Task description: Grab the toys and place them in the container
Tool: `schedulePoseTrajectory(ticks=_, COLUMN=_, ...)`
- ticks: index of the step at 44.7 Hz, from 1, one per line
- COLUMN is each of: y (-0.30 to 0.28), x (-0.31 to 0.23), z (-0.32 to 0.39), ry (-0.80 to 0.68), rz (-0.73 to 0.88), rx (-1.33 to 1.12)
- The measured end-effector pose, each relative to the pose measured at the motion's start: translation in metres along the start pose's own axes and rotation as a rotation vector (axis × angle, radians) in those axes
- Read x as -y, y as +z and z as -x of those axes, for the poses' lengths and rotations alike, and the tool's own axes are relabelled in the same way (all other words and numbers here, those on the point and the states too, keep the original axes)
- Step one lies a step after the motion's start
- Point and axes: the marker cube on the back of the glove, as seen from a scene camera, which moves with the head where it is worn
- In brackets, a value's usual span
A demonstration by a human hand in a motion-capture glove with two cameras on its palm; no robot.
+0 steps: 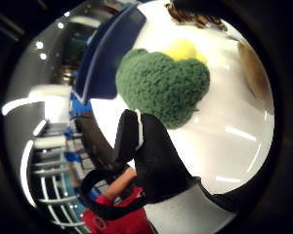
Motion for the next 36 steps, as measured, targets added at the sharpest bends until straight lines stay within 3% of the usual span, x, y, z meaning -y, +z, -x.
schedulePoseTrajectory(ticks=36, y=0.005, x=0.06, z=-0.093, ry=0.224, rz=0.029, rx=-0.023)
